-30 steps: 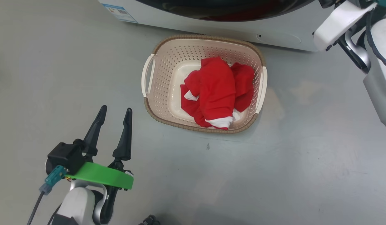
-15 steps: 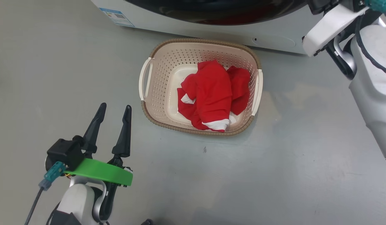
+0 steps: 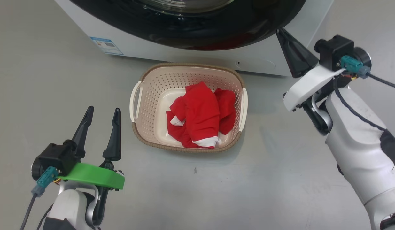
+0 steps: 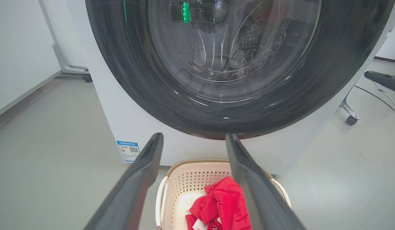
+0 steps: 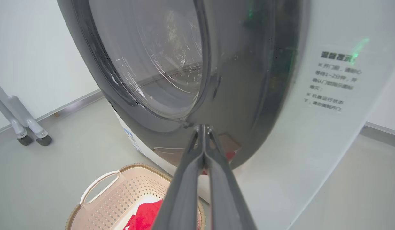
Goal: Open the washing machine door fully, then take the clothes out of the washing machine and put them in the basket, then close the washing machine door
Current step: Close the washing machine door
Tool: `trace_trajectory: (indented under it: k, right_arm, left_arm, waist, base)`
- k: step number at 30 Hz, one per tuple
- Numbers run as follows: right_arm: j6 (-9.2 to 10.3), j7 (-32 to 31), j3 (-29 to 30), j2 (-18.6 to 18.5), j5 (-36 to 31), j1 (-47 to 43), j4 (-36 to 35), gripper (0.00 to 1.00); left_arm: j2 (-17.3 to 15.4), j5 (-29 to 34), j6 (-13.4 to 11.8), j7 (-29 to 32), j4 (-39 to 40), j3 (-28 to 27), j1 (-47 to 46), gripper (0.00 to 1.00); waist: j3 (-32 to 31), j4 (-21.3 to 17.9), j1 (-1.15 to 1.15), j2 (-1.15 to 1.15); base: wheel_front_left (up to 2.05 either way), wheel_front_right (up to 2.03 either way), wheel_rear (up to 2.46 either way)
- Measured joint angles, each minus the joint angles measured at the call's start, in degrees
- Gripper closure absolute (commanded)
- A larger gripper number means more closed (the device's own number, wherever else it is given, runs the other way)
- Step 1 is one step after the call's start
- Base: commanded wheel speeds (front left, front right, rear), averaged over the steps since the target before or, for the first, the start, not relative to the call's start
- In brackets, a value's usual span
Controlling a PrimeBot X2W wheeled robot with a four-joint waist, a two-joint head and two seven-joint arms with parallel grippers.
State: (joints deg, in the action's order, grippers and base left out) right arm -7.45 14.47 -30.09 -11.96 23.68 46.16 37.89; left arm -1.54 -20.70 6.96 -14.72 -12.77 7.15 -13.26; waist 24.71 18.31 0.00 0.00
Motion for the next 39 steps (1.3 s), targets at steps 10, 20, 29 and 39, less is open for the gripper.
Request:
trace_trajectory:
  k: [10,20,29,39]
  right_arm:
    - [0.00,0.0,3.3,2.0,2.0,-10.1,-2.5,0.46]
    - [2.15,0.0,7.4,2.4,1.4,-19.1,-6.8,0.00]
    - [4.68,0.0,13.7,3.6,1.5,-26.0,-11.7,0.00]
    - [6.17,0.0,16.3,5.3,0.4,-31.7,-14.8,0.00]
  left_arm:
    - [0.0,2.2,0.0,0.0,-0.9,-2.0,2.5,0.00]
    - [-0.1,3.1,0.0,0.0,-1.5,-3.5,5.4,0.00]
    - [-0.1,4.3,0.2,0.0,-1.6,-4.3,6.7,0.00]
    - [-0.1,5.5,0.3,0.0,-2.2,-6.1,9.5,0.00]
  waist:
    - [-4.9,-4.9,0.00,0.00]
    - [-10.0,-10.7,0.00,0.00]
    - [-13.4,-13.6,0.00,0.00]
    - [-17.0,-15.5,0.00,0.00]
  base:
    - [0.00,0.00,0.00]
    - [0.00,0.00,0.00]
    - [0.00,0.00,0.00]
    - [0.00,0.00,0.00]
